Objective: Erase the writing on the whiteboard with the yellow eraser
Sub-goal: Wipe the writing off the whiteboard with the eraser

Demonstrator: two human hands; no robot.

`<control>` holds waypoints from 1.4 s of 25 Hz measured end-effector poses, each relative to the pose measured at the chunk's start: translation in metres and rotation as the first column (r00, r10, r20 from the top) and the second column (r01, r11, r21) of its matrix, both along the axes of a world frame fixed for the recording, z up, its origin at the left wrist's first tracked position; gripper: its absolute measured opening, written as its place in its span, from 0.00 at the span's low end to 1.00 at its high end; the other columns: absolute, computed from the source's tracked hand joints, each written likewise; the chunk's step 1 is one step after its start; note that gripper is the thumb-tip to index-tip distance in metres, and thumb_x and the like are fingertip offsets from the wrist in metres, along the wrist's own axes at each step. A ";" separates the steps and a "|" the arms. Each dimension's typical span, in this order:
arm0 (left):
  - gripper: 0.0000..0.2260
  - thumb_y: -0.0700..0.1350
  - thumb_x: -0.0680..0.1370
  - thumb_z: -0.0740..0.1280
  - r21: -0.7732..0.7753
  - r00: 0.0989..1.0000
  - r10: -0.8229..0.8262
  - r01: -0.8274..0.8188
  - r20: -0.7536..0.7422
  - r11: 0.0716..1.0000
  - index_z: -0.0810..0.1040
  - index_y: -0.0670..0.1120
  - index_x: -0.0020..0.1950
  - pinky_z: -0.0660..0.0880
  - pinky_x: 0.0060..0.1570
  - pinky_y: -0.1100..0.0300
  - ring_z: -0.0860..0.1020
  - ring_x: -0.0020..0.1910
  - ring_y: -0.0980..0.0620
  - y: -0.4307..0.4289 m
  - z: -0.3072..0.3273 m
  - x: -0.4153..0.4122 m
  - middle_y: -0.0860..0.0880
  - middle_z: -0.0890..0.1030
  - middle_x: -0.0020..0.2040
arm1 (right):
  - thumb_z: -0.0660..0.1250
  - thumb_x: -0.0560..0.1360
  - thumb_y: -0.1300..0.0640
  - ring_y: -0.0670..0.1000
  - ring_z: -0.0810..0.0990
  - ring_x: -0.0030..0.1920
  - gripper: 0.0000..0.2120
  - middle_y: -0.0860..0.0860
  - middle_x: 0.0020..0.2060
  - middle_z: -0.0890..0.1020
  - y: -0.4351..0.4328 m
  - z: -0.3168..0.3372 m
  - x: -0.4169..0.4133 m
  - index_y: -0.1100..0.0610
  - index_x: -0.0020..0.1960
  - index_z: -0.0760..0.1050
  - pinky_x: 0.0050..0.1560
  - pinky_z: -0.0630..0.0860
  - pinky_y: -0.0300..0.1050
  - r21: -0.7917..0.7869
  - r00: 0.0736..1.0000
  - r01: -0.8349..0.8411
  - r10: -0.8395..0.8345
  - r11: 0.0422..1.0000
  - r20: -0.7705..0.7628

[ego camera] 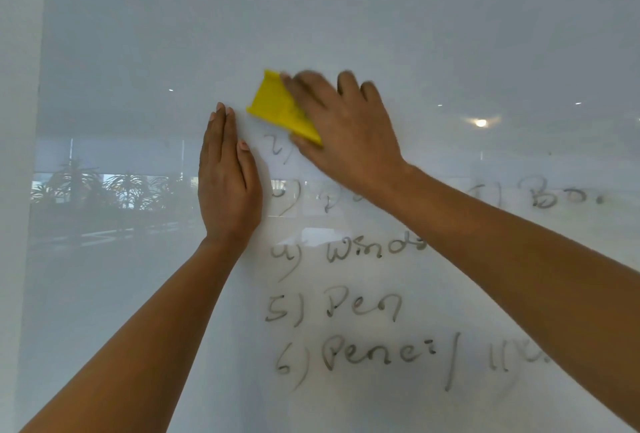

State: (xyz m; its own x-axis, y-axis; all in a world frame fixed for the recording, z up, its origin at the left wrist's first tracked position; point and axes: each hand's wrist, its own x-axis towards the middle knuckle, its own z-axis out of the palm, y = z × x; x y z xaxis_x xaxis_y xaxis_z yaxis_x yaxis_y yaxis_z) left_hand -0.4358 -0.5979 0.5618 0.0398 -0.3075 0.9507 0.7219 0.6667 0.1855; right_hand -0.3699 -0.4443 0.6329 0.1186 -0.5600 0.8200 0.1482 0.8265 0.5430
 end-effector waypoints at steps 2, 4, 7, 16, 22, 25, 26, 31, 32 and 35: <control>0.21 0.43 0.83 0.49 0.030 1.000 -0.017 0.017 0.015 0.999 0.61 0.40 0.76 0.50 0.70 0.73 0.59 0.75 0.51 -0.001 -0.002 -0.001 0.45 0.62 0.76 | 0.64 0.73 0.45 0.58 0.72 0.47 0.31 0.52 0.63 0.74 0.016 -0.016 0.006 0.56 0.72 0.65 0.42 0.67 0.50 0.148 0.998 0.016 -0.025 0.989 0.060; 0.21 0.42 0.83 0.49 0.029 1.000 -0.019 0.018 0.024 0.999 0.60 0.40 0.76 0.49 0.70 0.74 0.58 0.75 0.51 -0.002 -0.005 -0.002 0.45 0.61 0.76 | 0.63 0.73 0.45 0.59 0.73 0.47 0.30 0.53 0.63 0.74 0.032 -0.001 0.011 0.56 0.72 0.65 0.42 0.68 0.50 0.191 0.997 0.032 -0.045 0.981 0.061; 0.21 0.43 0.83 0.49 0.016 0.999 -0.018 0.017 0.027 1.000 0.60 0.40 0.76 0.48 0.71 0.73 0.57 0.75 0.52 -0.003 -0.006 -0.001 0.47 0.61 0.76 | 0.64 0.72 0.47 0.62 0.73 0.51 0.30 0.55 0.63 0.74 0.029 0.046 0.011 0.57 0.71 0.66 0.45 0.69 0.52 -0.089 1.000 0.001 0.000 0.996 0.007; 0.21 0.41 0.83 0.49 0.016 0.999 -0.032 0.031 0.044 0.999 0.59 0.39 0.76 0.50 0.71 0.72 0.57 0.75 0.53 -0.013 -0.027 -0.003 0.46 0.61 0.76 | 0.67 0.71 0.45 0.58 0.74 0.49 0.32 0.52 0.62 0.75 -0.017 -0.011 -0.007 0.56 0.71 0.67 0.44 0.69 0.50 0.056 1.000 -0.010 0.009 0.998 0.010; 0.22 0.44 0.82 0.48 -0.028 0.998 -0.007 0.008 0.062 1.000 0.58 0.40 0.76 0.50 0.72 0.69 0.55 0.76 0.54 -0.021 -0.039 -0.006 0.47 0.59 0.77 | 0.64 0.72 0.47 0.61 0.74 0.50 0.29 0.54 0.63 0.75 0.015 0.033 0.004 0.57 0.71 0.66 0.44 0.69 0.51 -0.107 1.000 0.000 -0.003 0.994 -0.022; 0.23 0.44 0.82 0.48 -0.022 0.998 -0.002 0.004 0.062 1.000 0.58 0.40 0.76 0.50 0.72 0.70 0.55 0.76 0.55 -0.021 -0.040 -0.006 0.48 0.59 0.77 | 0.64 0.73 0.47 0.60 0.72 0.55 0.30 0.53 0.64 0.72 -0.016 0.055 0.002 0.56 0.72 0.64 0.49 0.68 0.53 -0.381 1.000 -0.024 0.026 0.924 0.000; 0.22 0.44 0.82 0.48 -0.020 0.998 0.000 0.001 0.062 1.000 0.58 0.40 0.76 0.50 0.72 0.70 0.55 0.76 0.55 -0.021 -0.040 -0.006 0.48 0.59 0.77 | 0.64 0.73 0.47 0.59 0.72 0.56 0.30 0.52 0.64 0.72 -0.028 0.047 -0.002 0.55 0.72 0.64 0.50 0.68 0.53 -0.345 1.000 -0.017 0.022 0.938 0.011; 0.22 0.43 0.83 0.48 -0.036 0.999 -0.005 0.007 0.054 0.999 0.59 0.38 0.76 0.51 0.72 0.68 0.56 0.76 0.52 -0.024 -0.048 -0.007 0.45 0.59 0.77 | 0.64 0.73 0.45 0.56 0.72 0.48 0.30 0.49 0.63 0.75 -0.032 -0.059 -0.012 0.55 0.72 0.66 0.44 0.67 0.50 0.094 0.999 0.044 -0.044 0.995 -0.004; 0.22 0.43 0.83 0.49 -0.044 0.998 -0.006 0.008 0.058 0.999 0.59 0.37 0.76 0.51 0.73 0.68 0.55 0.76 0.52 -0.025 -0.049 -0.007 0.45 0.59 0.77 | 0.63 0.74 0.45 0.55 0.70 0.46 0.29 0.49 0.63 0.75 -0.023 -0.073 -0.010 0.55 0.72 0.65 0.43 0.65 0.50 0.130 0.999 0.044 -0.046 0.991 0.011; 0.22 0.42 0.82 0.49 -0.049 0.998 0.013 -0.010 0.064 0.999 0.58 0.37 0.76 0.50 0.73 0.67 0.55 0.76 0.52 -0.026 -0.051 -0.007 0.44 0.59 0.77 | 0.60 0.74 0.45 0.56 0.67 0.45 0.29 0.51 0.64 0.74 0.007 -0.058 -0.001 0.55 0.72 0.64 0.41 0.64 0.50 0.158 0.996 0.093 -0.093 0.983 -0.011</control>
